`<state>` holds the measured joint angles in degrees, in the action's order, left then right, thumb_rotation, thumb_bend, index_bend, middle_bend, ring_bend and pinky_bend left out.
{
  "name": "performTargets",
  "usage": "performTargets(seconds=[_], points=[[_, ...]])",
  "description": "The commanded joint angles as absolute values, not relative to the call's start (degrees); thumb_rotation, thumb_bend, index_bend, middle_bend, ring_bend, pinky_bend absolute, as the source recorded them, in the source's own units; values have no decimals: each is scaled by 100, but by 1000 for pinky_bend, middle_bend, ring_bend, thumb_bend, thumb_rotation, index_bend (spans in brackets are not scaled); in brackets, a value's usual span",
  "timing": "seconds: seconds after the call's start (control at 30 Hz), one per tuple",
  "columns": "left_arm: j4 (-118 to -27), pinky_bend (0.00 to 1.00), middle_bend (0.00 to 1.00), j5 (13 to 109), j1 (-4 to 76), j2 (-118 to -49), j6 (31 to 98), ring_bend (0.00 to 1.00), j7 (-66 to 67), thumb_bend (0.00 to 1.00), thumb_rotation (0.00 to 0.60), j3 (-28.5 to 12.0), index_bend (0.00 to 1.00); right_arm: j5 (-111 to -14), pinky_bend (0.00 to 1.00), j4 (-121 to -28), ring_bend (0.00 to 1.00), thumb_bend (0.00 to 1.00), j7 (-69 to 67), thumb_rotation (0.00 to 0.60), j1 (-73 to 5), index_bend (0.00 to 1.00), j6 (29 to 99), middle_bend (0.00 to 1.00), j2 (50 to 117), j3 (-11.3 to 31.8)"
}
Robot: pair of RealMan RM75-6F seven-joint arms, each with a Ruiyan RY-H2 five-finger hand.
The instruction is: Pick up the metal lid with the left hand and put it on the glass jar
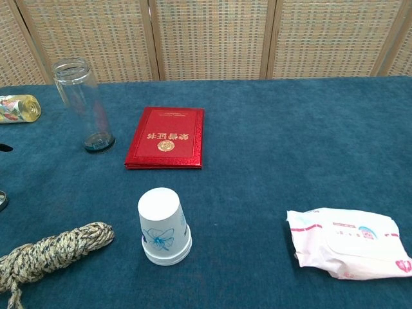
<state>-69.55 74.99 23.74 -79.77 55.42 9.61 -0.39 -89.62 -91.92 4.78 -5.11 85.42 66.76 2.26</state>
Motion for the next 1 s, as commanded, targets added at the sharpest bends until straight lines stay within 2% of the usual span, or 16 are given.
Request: performTargets(seconds=[0.03, 0.63, 1.0], points=[[-6962, 0, 0, 7508, 2373, -7976, 5554, 0, 955, 432, 600, -38, 654, -8964, 0, -9193, 0, 0, 477, 600, -510, 67, 8546, 0, 6676, 227], [-7104, 0, 0, 7548, 2372, -7845, 5685, 0, 854, 433, 600, -108, 678, -8959, 0, -9190, 0, 0, 469, 600, -513, 67, 8533, 0, 6675, 225], [-7784, 0, 0, 7634, 2395, -7329, 6059, 0, 708, 434, 600, -348, 678, -8951, 0, -9191, 0, 0, 460, 600, -511, 67, 8534, 0, 6669, 228]])
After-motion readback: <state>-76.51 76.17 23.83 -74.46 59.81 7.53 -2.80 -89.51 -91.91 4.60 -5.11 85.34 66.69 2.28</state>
